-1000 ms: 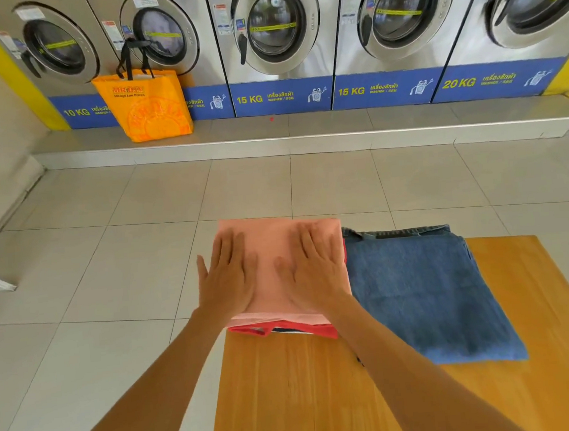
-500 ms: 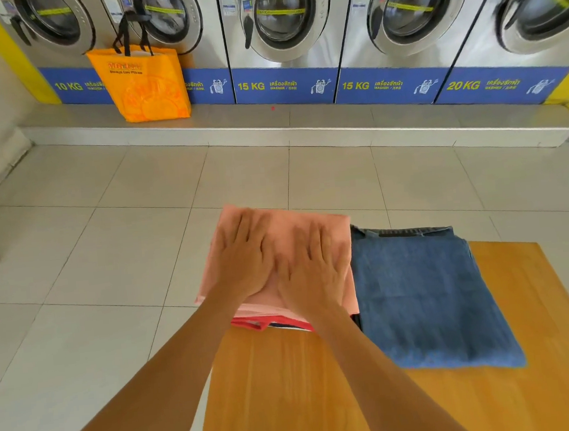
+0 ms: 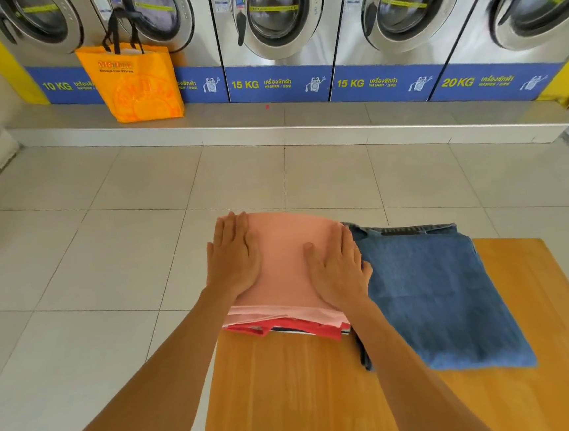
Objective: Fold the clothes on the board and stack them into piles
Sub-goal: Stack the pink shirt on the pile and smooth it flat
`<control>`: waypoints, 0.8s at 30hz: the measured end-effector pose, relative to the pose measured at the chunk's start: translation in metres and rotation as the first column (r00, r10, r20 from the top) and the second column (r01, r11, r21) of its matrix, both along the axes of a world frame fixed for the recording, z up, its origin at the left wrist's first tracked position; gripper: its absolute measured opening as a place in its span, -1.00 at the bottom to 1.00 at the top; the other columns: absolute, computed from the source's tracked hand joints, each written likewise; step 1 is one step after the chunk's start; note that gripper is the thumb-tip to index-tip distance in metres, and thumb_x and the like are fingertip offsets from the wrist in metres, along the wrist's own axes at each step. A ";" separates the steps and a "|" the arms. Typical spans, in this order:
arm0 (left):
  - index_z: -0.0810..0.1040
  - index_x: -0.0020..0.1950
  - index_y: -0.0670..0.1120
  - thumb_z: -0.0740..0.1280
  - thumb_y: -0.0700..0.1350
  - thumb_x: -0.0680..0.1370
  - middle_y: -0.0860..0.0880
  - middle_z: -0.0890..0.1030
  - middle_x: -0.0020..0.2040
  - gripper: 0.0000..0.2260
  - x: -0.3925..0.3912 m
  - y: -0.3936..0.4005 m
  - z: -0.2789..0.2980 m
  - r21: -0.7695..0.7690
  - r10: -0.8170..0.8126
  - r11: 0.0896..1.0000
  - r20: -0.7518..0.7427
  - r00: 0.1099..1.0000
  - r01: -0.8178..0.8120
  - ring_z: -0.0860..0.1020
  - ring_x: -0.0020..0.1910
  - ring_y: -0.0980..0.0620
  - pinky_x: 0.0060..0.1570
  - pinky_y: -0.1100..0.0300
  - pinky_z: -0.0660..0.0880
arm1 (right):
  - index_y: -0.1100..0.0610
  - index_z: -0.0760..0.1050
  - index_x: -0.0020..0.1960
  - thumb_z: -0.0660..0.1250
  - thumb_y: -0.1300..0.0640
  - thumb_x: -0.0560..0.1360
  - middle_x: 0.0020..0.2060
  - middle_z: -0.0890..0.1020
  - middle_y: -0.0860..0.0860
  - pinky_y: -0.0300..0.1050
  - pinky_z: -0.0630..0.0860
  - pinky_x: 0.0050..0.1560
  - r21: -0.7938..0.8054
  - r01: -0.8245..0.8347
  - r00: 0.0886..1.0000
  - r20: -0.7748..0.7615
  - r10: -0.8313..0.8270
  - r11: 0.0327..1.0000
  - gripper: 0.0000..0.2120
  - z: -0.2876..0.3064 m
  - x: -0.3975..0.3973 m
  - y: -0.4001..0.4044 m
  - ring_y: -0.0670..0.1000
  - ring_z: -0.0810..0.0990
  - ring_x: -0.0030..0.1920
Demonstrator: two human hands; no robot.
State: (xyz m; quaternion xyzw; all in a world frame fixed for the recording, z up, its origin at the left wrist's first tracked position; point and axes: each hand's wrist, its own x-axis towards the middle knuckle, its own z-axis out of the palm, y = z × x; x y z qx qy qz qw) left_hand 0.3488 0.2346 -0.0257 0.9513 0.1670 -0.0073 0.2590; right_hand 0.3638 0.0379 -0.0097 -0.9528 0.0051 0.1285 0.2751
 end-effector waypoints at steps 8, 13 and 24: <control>0.56 0.15 -0.04 0.14 0.11 0.60 -0.06 0.64 0.05 -0.67 -0.009 0.029 0.023 -0.155 0.417 0.905 0.127 0.900 -0.397 0.58 0.06 -0.13 0.08 -0.06 0.52 | -0.20 -0.14 0.61 -0.08 -0.32 0.60 0.62 -0.26 0.01 0.35 -0.24 0.53 -0.133 -0.366 0.893 0.230 0.388 0.921 -0.37 0.015 -0.014 0.049 0.16 -0.28 0.61; 0.41 -0.37 -0.01 0.16 0.16 0.54 0.05 0.48 -0.41 -0.64 0.012 0.042 0.038 -0.187 0.388 0.909 0.054 0.920 -0.373 0.47 -0.35 -0.04 -0.26 0.11 0.37 | -0.31 -0.28 0.58 -0.18 -0.44 0.54 0.61 -0.30 -0.05 0.34 -0.30 0.52 -0.177 -0.405 0.881 0.189 0.435 0.897 -0.33 0.000 -0.009 0.049 0.13 -0.31 0.61; 0.52 -0.23 -0.12 0.39 0.00 0.48 -0.08 0.58 -0.23 -0.78 0.029 0.065 0.033 -0.513 0.526 0.654 -0.220 0.822 -0.556 0.56 -0.19 -0.12 -0.30 0.17 0.44 | -0.29 -0.23 0.58 -0.17 -0.53 0.46 0.63 -0.21 -0.02 0.35 -0.27 0.53 -0.221 -0.401 0.884 0.161 0.439 0.889 -0.24 0.003 -0.008 0.057 0.16 -0.26 0.62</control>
